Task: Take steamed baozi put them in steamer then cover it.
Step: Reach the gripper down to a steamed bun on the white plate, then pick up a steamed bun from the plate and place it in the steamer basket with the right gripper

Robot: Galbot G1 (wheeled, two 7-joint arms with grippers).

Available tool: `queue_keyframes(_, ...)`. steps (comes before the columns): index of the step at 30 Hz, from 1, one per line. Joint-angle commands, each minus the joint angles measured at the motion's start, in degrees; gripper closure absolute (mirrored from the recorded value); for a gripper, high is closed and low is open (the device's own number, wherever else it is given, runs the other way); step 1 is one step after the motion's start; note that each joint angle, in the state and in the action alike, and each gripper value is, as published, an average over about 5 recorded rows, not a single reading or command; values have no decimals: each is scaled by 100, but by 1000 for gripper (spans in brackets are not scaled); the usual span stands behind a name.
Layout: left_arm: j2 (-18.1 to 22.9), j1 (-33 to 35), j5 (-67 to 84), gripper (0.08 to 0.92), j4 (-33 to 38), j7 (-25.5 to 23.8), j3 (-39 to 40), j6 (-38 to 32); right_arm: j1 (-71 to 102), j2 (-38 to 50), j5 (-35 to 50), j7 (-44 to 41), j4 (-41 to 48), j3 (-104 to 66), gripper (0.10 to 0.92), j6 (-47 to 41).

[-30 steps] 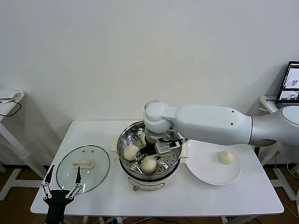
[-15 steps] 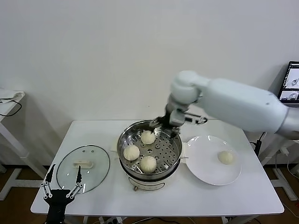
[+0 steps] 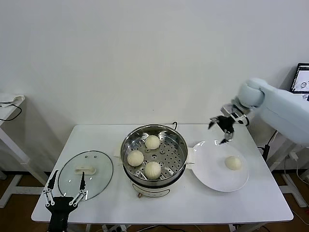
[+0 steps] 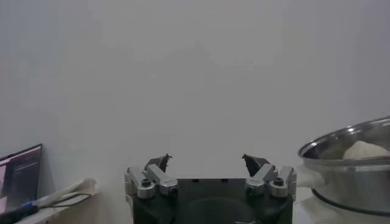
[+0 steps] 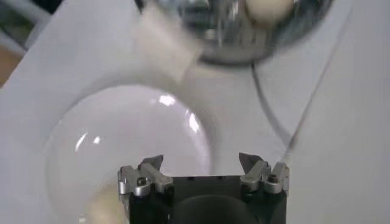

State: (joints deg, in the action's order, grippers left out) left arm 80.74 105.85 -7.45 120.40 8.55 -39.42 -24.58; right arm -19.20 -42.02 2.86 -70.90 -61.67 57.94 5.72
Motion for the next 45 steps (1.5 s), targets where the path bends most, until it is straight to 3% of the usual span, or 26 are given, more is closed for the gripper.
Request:
queue_keyframes(1,-1,52,-10,177,19,-2,-36,-9,1097,363,-231,174,933,-353,203,-474)
queue_keyframes(8,21,58,-12,177,-1,-4,-26,-28,1518,236,-626,482,1082,-540,203,-389)
queue_keyframes(23,26,65,-18,177,-13,-1,-21,-29,1699,-14,-620,686,1325,-684,205,-477)
queue_keyframes(34,23,97,-37,177,72,8,21,-15,1614,-113,-492,717,1312,-668,335,-503)
queue_keyframes(41,-16,90,-38,177,75,16,48,-16,693,13,-329,151,865,-512,378,-434)
queue_keyframes(45,-41,89,-38,177,80,23,56,-12,-433,-100,295,-435,442,-8,380,-435)
